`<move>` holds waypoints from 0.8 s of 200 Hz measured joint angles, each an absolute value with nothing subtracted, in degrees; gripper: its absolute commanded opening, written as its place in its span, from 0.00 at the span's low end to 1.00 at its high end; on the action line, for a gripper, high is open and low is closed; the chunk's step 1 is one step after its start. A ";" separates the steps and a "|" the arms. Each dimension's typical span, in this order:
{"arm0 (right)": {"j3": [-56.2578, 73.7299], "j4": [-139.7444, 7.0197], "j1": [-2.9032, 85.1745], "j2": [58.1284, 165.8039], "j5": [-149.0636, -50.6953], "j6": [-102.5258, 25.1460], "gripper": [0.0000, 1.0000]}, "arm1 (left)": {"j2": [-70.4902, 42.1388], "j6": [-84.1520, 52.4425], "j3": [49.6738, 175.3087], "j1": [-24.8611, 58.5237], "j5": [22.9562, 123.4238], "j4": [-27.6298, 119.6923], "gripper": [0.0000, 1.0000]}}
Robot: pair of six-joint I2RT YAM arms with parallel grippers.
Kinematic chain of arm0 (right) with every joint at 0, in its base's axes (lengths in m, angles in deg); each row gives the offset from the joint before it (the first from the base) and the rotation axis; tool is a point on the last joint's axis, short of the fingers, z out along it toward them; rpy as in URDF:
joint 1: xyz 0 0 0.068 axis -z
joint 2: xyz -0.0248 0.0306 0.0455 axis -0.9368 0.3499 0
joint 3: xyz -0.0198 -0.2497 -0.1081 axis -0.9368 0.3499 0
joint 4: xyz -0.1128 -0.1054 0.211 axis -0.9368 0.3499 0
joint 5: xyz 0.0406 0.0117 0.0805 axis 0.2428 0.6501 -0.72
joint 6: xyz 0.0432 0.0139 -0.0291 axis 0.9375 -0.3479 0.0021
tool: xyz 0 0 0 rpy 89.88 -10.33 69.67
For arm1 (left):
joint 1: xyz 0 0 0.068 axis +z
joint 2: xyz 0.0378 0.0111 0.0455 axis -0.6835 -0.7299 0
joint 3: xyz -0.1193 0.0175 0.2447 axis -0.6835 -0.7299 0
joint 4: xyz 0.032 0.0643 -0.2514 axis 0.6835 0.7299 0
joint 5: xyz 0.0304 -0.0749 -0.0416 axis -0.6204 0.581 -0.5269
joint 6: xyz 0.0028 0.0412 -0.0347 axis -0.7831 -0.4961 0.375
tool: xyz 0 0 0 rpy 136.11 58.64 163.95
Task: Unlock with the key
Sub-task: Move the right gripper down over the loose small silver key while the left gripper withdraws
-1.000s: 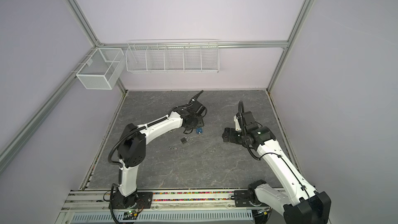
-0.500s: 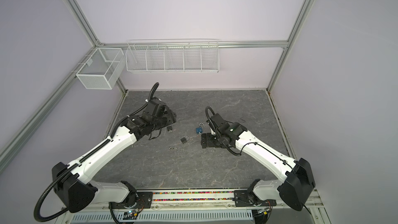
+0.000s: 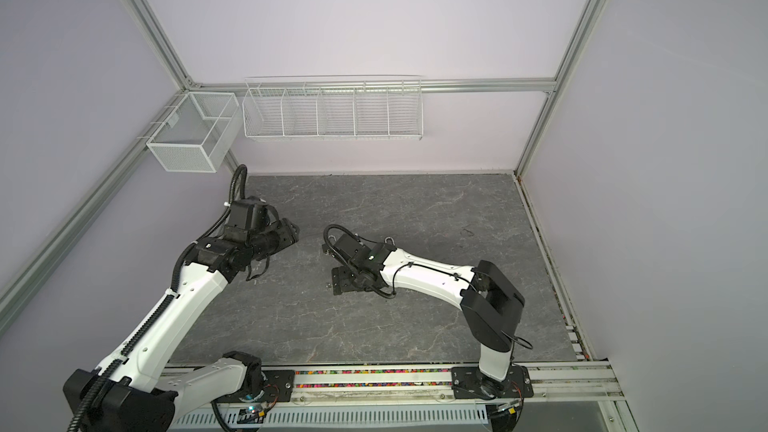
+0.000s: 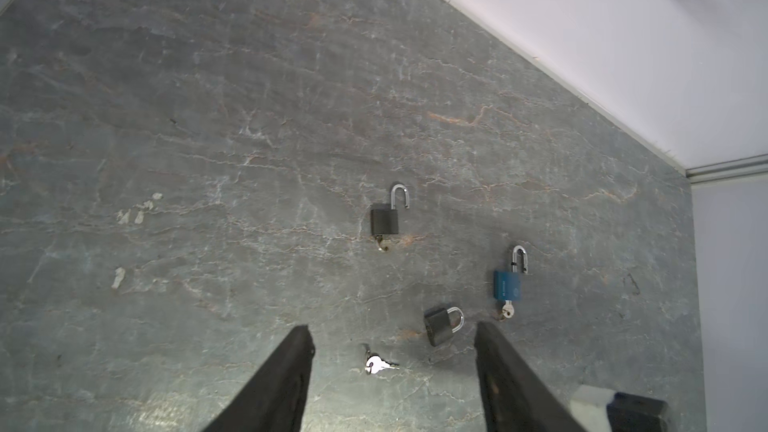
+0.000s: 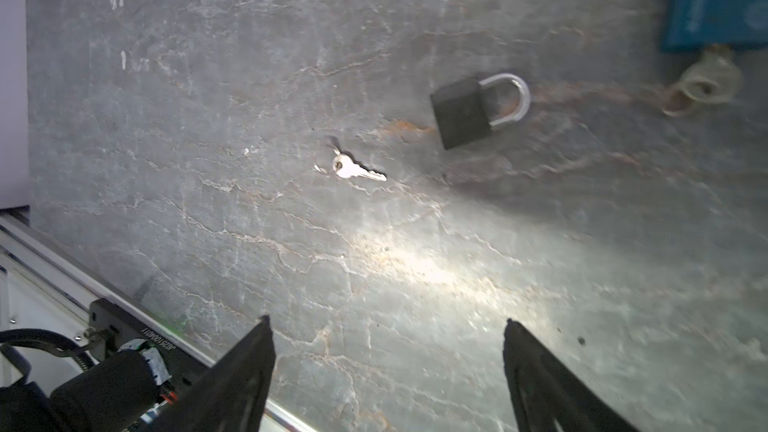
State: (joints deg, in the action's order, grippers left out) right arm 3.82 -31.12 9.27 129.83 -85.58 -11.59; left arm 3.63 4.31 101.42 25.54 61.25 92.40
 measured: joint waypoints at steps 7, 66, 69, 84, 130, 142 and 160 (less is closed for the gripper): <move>2.22 -31.27 8.92 131.62 -85.40 -12.10 0.76 | 4.22 4.31 100.54 26.48 61.73 92.53 0.62; -10.63 -29.50 7.46 145.00 -84.70 -18.48 0.55 | 9.58 6.30 95.97 29.58 62.67 92.34 0.62; -11.15 -29.33 7.39 145.48 -84.66 -18.63 0.54 | 9.95 6.54 95.56 29.58 62.65 92.29 0.62; -13.60 -28.19 6.93 147.91 -84.44 -20.27 0.50 | 11.46 7.72 93.85 29.62 62.58 92.31 0.62; -19.07 -24.65 6.25 153.02 -83.17 -23.42 0.38 | 14.45 9.78 91.58 29.62 61.73 92.40 0.62; -20.12 -23.80 6.17 153.90 -82.71 -23.88 0.35 | 14.89 10.04 91.58 29.62 61.64 92.38 0.62; -22.00 -22.57 6.01 155.27 -81.93 -24.90 0.31 | 15.39 10.43 91.41 29.62 61.29 92.31 0.62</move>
State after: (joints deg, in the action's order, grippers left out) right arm -22.00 -22.57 6.01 155.27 -81.93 -24.90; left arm 15.39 10.43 91.41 29.62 61.29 92.31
